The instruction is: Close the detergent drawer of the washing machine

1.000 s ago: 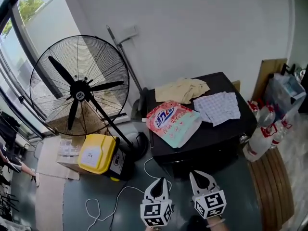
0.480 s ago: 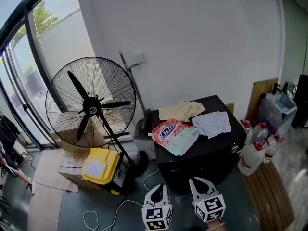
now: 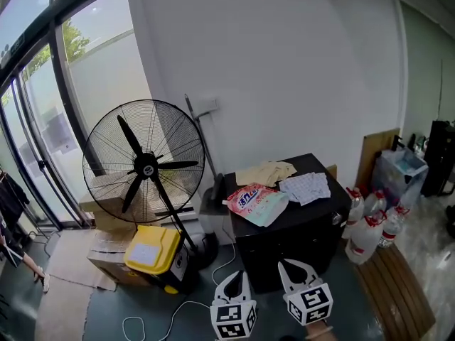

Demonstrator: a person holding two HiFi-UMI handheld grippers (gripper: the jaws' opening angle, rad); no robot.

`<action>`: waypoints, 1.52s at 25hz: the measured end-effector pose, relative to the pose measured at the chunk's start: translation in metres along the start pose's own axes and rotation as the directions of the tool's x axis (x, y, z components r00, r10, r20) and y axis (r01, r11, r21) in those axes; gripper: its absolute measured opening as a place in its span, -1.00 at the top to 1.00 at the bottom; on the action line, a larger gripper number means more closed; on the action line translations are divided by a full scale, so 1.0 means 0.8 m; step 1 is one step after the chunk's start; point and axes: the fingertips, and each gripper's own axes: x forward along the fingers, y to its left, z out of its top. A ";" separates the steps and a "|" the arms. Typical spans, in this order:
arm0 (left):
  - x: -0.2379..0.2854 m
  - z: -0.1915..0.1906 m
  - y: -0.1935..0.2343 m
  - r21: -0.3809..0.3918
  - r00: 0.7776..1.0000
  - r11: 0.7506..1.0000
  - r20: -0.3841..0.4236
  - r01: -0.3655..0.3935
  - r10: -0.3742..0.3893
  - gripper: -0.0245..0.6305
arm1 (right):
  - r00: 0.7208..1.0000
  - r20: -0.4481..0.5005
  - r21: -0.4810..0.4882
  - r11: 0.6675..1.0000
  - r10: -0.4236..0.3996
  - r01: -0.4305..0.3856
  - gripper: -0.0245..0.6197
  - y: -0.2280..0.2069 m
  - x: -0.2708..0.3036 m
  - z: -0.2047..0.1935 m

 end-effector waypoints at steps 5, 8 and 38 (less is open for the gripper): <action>-0.046 0.018 -0.014 0.015 0.999 0.999 0.030 0.031 -0.031 0.88 | 1.000 0.020 -0.025 1.000 -0.006 0.006 0.85 0.029 -0.041 0.021; -0.075 0.024 -0.024 0.026 0.998 0.998 0.042 0.049 -0.050 0.88 | 1.000 0.021 -0.037 0.999 -0.004 0.005 0.85 0.047 -0.065 0.031; -0.144 0.058 -0.152 0.080 0.996 0.996 0.078 0.035 -0.042 0.88 | 0.998 0.024 -0.096 0.994 0.057 -0.054 0.85 0.013 -0.196 0.071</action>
